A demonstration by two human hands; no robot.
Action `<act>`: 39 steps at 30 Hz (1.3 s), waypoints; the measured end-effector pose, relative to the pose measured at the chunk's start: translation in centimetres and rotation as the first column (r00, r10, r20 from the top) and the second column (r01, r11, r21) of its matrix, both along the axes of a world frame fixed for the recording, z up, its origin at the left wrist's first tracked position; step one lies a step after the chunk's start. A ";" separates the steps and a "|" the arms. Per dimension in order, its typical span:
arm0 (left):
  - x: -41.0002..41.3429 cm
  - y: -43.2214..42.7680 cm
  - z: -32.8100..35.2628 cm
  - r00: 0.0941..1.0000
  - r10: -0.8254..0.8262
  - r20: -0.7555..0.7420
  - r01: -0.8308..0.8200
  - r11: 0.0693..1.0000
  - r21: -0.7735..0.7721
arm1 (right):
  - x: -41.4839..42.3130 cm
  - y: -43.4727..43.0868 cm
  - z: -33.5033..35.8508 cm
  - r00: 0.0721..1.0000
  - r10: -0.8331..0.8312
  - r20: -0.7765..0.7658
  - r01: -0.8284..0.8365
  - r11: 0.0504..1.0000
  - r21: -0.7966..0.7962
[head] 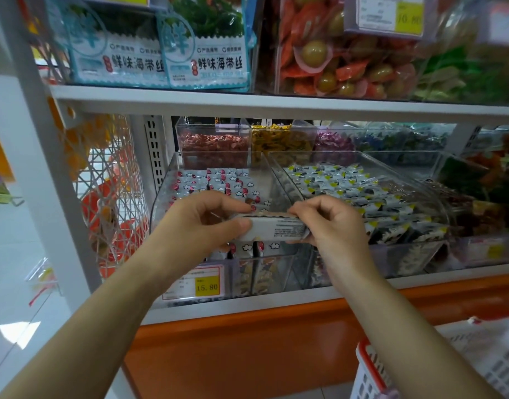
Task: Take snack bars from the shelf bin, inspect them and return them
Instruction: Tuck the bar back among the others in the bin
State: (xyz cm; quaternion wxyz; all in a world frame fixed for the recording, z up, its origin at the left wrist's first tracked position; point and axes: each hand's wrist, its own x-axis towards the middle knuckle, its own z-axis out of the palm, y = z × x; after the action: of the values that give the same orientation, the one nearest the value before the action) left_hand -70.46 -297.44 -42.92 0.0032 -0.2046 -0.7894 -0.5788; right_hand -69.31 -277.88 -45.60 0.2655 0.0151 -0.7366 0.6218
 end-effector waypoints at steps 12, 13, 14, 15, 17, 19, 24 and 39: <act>-0.6 -0.3 -0.3 0.995 0.104 0.013 -0.104 0.994 0.042 | 0.4 -0.4 0.5 0.962 0.272 0.015 -0.270 0.961 -0.059; -0.7 -0.4 -0.2 0.994 0.104 0.016 -0.104 0.994 0.037 | 0.4 -0.5 0.5 0.961 0.275 0.022 -0.273 0.960 -0.065; -0.7 -0.5 -0.2 0.995 0.100 0.023 -0.101 0.994 0.033 | 0.4 -0.5 0.5 0.961 0.274 0.029 -0.271 0.960 -0.071; -0.7 -0.6 -0.2 0.995 0.094 0.030 -0.095 0.995 0.029 | 0.4 -0.5 0.5 0.962 0.270 0.038 -0.266 0.961 -0.078; -0.7 -0.7 -0.1 0.996 0.077 0.047 -0.078 0.997 0.016 | 0.3 -0.5 0.5 0.964 0.259 0.057 -0.252 0.962 -0.101; -0.6 -0.6 0.0 0.996 0.051 0.067 -0.052 0.999 0.012 | 0.3 -0.4 0.5 0.967 0.242 0.075 -0.232 0.965 -0.120; -0.5 -0.3 0.0 0.997 0.037 0.060 -0.037 0.999 -0.004 | 0.3 -0.1 0.4 0.975 0.203 0.088 -0.190 0.972 -0.136; -1.0 -0.7 -0.8 1.000 -0.012 0.009 0.013 0.991 -0.131 | -0.2 0.4 -0.1 0.975 0.201 0.095 -0.167 0.944 -0.285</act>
State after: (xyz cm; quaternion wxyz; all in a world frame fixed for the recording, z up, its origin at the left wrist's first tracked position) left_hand -71.47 -298.14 -43.67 -0.0171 -0.2067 -0.8245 -0.5265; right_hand -69.50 -277.45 -45.67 0.1600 0.0088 -0.6534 0.7399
